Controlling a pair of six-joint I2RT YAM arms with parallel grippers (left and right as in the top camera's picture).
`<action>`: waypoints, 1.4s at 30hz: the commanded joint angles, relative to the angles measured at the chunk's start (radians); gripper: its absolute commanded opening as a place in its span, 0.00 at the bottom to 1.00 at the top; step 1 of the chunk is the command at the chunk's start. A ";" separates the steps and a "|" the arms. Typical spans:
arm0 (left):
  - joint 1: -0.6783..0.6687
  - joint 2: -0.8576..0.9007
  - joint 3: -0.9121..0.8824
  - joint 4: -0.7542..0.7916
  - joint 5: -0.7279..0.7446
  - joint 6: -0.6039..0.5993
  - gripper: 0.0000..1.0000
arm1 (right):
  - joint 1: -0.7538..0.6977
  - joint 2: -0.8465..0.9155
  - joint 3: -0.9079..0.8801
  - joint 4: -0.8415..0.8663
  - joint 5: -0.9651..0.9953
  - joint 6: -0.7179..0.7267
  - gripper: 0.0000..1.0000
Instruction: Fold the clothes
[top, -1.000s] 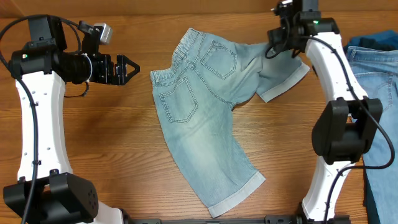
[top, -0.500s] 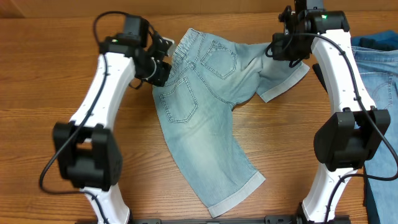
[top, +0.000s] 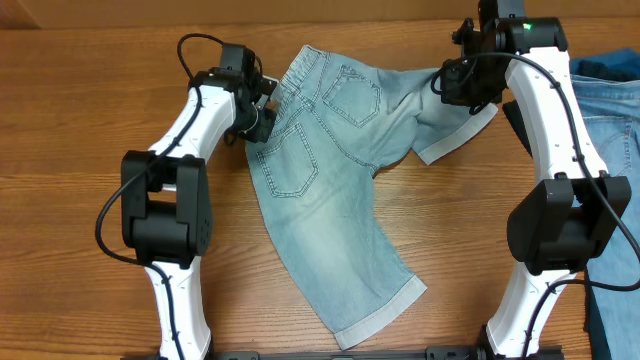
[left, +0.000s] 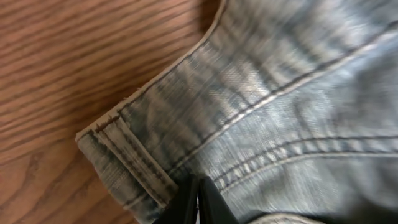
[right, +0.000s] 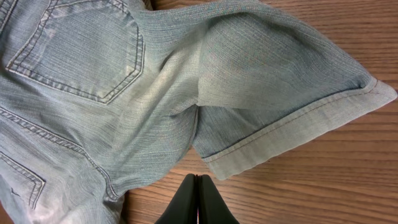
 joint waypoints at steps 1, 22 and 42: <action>0.005 0.062 0.010 0.000 -0.046 -0.011 0.07 | -0.002 -0.037 0.024 -0.005 -0.009 0.008 0.04; 0.340 0.054 0.013 -0.301 -0.250 -0.566 0.04 | 0.021 -0.036 0.021 -0.085 -0.151 0.008 0.04; 0.198 -0.271 0.013 -0.101 0.052 -0.351 0.18 | 0.161 -0.023 -0.571 0.539 -0.048 0.000 0.04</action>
